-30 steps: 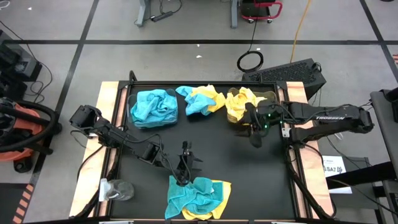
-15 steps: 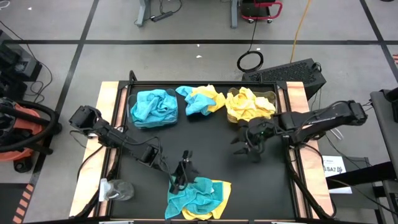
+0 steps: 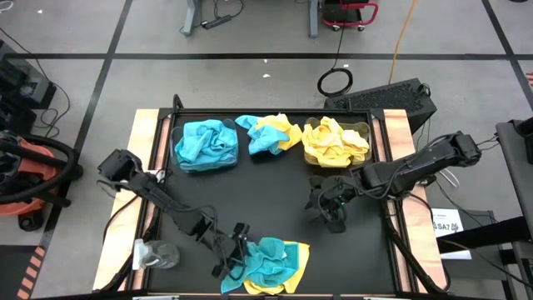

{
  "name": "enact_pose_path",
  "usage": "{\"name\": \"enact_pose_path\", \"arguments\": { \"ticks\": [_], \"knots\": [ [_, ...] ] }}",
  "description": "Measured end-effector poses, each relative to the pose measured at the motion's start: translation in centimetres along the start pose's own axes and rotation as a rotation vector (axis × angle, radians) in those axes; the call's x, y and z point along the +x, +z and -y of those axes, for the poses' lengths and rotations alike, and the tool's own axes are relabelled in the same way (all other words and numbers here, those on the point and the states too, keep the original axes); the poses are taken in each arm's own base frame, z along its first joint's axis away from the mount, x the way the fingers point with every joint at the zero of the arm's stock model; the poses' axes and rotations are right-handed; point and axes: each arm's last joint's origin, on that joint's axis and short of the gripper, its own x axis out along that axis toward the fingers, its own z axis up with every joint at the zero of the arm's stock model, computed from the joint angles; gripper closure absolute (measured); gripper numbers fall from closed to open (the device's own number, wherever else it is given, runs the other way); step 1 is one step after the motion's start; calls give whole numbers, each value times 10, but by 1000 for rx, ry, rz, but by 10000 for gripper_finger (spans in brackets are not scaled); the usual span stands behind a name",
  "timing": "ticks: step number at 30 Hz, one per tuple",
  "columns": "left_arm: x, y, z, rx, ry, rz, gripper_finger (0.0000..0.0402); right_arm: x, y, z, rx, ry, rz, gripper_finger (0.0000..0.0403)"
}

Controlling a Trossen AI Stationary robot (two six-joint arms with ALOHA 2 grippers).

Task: Sort microfiber towel by color & place in baskets
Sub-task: Put the blue microfiber cloth into the left transparent bin

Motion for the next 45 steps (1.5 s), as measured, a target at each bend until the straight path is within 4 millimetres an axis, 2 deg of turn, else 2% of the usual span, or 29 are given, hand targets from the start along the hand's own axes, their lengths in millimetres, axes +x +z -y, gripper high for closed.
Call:
{"name": "enact_pose_path", "arguments": {
  "ticks": [3, 7, 13, 17, 21, 23, 25, 28, 30, 32, 38, 45],
  "knots": [
    [9, -8, 3, -19, 13, -31, 237, 4, -1, -1, -3, 4, -15, 188],
    [10, -8, 4, -25, 36, -25, 234, 7, 0, -2, -9, 7, -4, 188],
    [12, -10, 3, -13, 90, -19, 187, 8, 3, -2, -18, 11, 24, 188],
    [26, -20, 1, -17, 101, -65, 156, 8, 3, -2, -19, 4, 24, 188],
    [40, -30, -4, -22, 110, -99, 152, 8, 3, -2, -20, -13, 26, 188],
    [43, -30, -6, -29, 98, -94, 166, 8, 3, -2, -23, -15, 27, 188],
    [44, -29, -7, -23, 84, -79, 197, 8, 3, -2, -23, -15, 27, 188],
    [42, -27, -7, 30, 74, -72, 277, 8, 3, -2, -23, -15, 27, 188],
    [41, -26, -8, 67, 71, -74, 347, 8, 3, -2, -22, -15, 27, 188],
    [41, -26, -10, 92, 69, -78, 382, 8, 3, -1, -22, -15, 27, 188],
    [34, -21, -13, 135, 76, -71, 392, 8, 3, -2, -17, -15, 27, 188],
    [-8, 2, -16, 176, 146, -25, 392, 8, 3, -1, -13, -15, 27, 188]
  ]
}}
